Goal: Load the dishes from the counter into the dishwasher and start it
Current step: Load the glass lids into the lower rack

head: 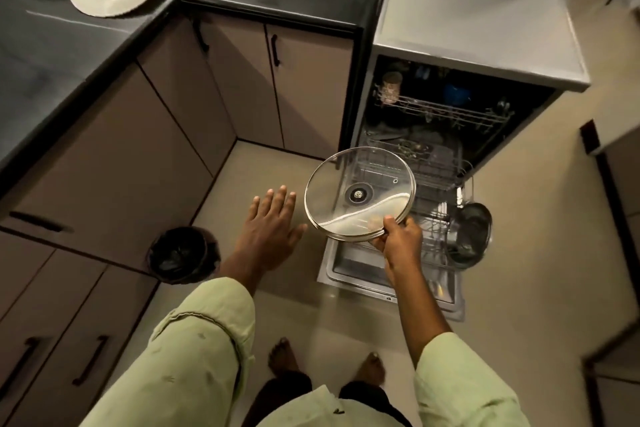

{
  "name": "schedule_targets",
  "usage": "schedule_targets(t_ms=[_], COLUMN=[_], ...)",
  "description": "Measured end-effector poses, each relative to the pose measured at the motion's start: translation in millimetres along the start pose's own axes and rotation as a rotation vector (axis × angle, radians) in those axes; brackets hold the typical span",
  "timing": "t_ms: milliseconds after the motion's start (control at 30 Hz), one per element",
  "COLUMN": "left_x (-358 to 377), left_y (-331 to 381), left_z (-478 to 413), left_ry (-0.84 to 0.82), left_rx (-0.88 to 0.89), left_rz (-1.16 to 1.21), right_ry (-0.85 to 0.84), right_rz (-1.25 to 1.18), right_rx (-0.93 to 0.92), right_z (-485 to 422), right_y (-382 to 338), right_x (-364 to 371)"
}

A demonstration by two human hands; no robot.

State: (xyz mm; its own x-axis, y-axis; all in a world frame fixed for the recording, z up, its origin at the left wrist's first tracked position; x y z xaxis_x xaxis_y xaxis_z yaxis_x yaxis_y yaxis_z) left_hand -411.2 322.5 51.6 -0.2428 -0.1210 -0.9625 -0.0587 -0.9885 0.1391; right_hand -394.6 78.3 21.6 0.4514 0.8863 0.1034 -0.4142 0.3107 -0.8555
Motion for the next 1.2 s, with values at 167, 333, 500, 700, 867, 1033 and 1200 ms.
schedule_targets(t_ms=[167,333,500,700,867,1033,1200], left_x=[27.1,47.5,57.7,69.5,99.7,152.9,225.6], left_y=[79.6,144.6,183.8,214.3,232.6,248.8,261.7], left_z=[-12.1,-27.0,-49.9,-91.0,-142.2,-189.5,-239.4], left_ry=[-0.072,-0.147,-0.187,-0.244,-0.332,-0.485,-0.638], left_rx=[0.054,0.104,0.147,0.194,0.244,0.295,0.305], left_rz=[-0.005,-0.048,-0.095,-0.087,-0.049,-0.081,-0.097], right_ry=[0.014,0.048,0.094,0.130,0.206,0.306,0.369], right_rz=[-0.006,-0.026,0.030,0.140,0.298,0.543,0.747], right_rx=[0.004,0.015,0.035,0.016,-0.021,-0.026,-0.093], right_z=[-15.8,-45.3,-72.3,-105.4,-145.8,-181.3,-236.9], right_y=[-18.8,-28.6,-33.9,-43.0,-45.0,-52.0,-28.3], right_x=[-76.1,-132.9,-171.1,-192.7,-209.6,-219.7,-240.9])
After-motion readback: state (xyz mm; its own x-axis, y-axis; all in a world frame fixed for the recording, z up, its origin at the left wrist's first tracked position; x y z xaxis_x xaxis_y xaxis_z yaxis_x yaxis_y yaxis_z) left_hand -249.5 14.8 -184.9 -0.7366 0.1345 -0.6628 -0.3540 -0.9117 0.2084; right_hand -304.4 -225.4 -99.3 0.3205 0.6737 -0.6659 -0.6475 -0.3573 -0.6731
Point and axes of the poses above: each hand's wrist, its own z-axis away from the middle knuckle, its own x-axis out of the palm, y = z × x, the point moved 7 cm from there along -z, towards the middle knuckle, and after that the axes turned 1 degree about -z, right-handed, at the moved point
